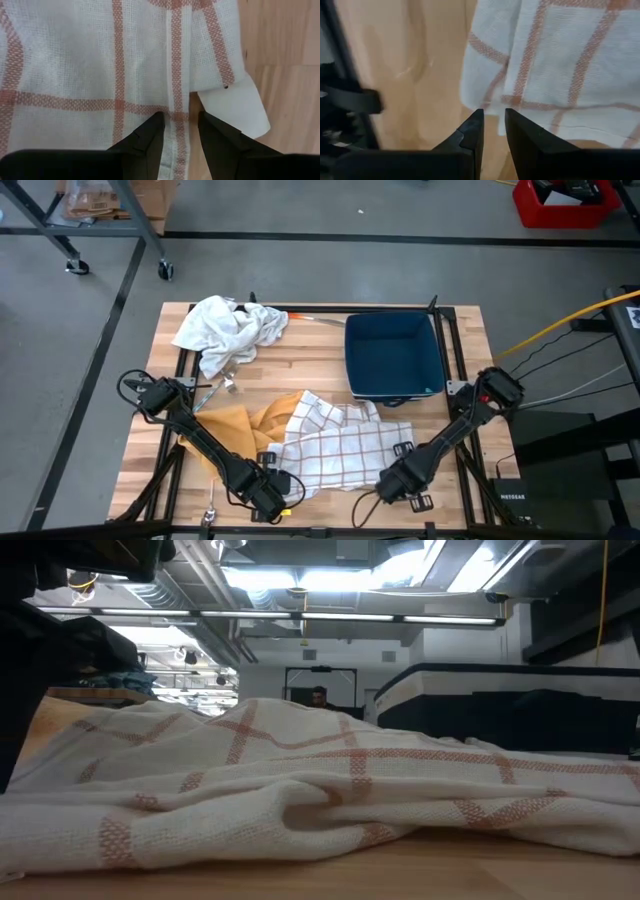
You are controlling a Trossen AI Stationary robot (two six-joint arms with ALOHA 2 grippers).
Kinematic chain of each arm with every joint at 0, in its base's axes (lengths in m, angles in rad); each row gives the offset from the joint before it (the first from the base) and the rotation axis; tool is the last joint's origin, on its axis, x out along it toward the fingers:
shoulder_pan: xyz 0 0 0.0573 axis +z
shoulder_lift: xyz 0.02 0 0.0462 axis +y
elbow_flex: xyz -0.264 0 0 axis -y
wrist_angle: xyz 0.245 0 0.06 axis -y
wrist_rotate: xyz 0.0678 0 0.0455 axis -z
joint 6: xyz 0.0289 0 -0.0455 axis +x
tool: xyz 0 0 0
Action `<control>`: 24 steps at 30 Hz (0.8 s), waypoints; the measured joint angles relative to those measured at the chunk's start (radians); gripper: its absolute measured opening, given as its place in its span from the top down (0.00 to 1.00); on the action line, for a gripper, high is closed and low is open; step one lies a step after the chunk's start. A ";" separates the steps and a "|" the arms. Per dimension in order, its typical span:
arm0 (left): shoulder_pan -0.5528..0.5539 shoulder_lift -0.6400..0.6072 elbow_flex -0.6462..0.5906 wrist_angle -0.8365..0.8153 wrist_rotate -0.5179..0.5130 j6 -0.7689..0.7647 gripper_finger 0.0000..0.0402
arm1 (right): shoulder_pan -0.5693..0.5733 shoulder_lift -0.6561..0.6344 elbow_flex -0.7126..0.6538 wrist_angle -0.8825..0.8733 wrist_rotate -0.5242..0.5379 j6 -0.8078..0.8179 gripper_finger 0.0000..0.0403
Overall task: Fold towel
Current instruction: Fold the white-and-brown checkered towel
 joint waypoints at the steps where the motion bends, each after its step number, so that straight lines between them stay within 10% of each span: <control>1: 0.002 0.000 0.000 0.000 0.001 0.000 0.71 | 0.009 0.000 0.000 0.001 0.029 0.000 0.79; 24: 0.007 0.002 0.000 0.003 -0.003 0.000 0.71 | 0.028 0.000 0.000 -0.006 0.100 0.193 0.79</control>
